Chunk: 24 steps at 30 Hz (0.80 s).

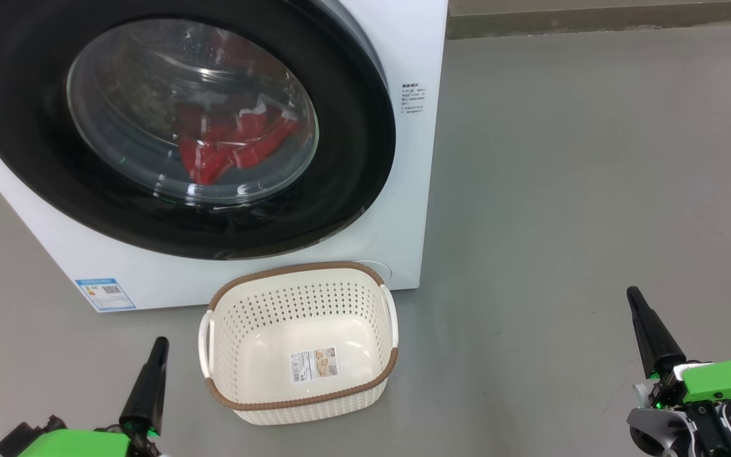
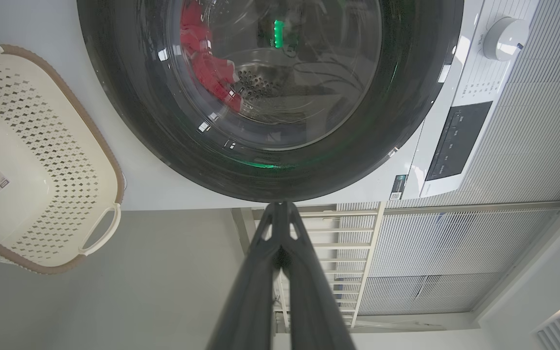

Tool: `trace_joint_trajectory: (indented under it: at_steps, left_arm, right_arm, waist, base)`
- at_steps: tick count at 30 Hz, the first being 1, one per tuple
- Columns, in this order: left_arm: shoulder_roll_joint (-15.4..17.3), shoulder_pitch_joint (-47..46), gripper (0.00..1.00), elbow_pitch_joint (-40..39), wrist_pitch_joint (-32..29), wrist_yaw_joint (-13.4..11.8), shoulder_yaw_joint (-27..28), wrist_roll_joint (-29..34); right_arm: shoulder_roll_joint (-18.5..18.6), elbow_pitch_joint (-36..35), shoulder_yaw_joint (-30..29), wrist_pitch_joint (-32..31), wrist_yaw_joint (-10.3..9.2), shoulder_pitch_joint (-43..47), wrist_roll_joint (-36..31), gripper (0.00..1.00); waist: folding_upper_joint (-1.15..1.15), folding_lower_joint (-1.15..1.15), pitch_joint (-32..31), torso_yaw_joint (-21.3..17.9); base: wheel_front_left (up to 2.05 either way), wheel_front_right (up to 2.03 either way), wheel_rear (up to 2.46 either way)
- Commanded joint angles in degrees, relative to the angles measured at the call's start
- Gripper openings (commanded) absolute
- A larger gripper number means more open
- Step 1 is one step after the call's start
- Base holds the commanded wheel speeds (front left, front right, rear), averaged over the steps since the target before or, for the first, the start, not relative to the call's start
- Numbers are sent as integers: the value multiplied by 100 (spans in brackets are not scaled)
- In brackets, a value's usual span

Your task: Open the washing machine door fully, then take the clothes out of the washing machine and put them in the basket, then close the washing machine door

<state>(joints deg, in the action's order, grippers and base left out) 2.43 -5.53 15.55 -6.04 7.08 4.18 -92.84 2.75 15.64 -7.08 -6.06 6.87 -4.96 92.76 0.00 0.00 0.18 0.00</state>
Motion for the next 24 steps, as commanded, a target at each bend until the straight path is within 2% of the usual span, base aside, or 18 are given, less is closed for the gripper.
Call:
trace_joint_trajectory:
  at_steps: [1,17,18,24]
  left_arm:
    - [63,-64,0,-153,-28,41,213,50]
    - [59,-64,0,-152,-33,41,219,55]
    - [-7,0,100,30,1,-1,0,0]
    - [-79,100,100,292,8,-3,-54,5]
  right_arm:
    - [33,-163,79,-24,62,-120,-41,0]
    - [28,-163,73,-29,62,-120,-46,0]
    - [-8,27,-3,0,-2,3,0,100]
    - [-112,302,51,11,-10,135,-9,100]
  waist:
    - [0,0,0,0]
    - [0,0,0,0]
    - [0,0,0,0]
    - [0,1,5,0]
  base:
    - [0,0,0]
    - [0,0,0]
    - [0,0,0]
    - [0,0,0]
